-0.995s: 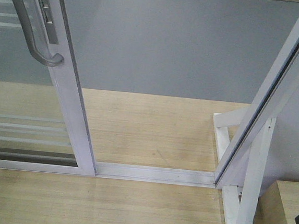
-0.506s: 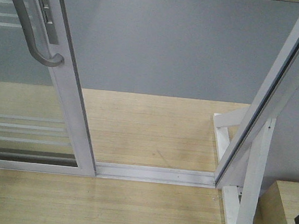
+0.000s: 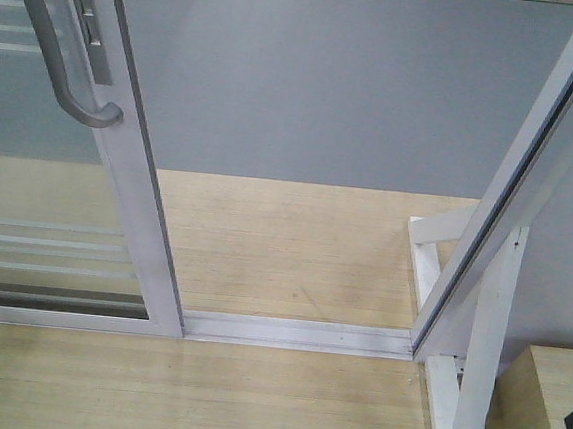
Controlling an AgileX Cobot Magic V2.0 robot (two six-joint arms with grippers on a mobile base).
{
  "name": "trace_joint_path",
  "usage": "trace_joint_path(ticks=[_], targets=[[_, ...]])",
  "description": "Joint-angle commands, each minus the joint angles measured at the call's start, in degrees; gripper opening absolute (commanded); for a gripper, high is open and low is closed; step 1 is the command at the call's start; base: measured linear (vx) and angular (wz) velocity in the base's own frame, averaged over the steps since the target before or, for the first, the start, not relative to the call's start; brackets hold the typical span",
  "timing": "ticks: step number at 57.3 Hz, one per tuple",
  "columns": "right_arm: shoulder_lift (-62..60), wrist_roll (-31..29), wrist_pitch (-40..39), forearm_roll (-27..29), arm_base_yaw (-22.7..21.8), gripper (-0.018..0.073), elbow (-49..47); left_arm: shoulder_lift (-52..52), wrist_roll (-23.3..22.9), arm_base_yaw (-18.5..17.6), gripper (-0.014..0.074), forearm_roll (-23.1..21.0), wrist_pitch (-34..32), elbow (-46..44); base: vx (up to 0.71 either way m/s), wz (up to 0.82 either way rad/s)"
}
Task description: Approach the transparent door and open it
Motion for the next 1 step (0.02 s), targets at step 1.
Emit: trace_joint_path(ticks=[1], targets=[[-0.99,-0.08,-4.4,-0.4,0.03,-0.0006,0.25,-0.28,-0.52,0.06,-0.0008,-0.46,-4.78,0.85,0.0,0.0]])
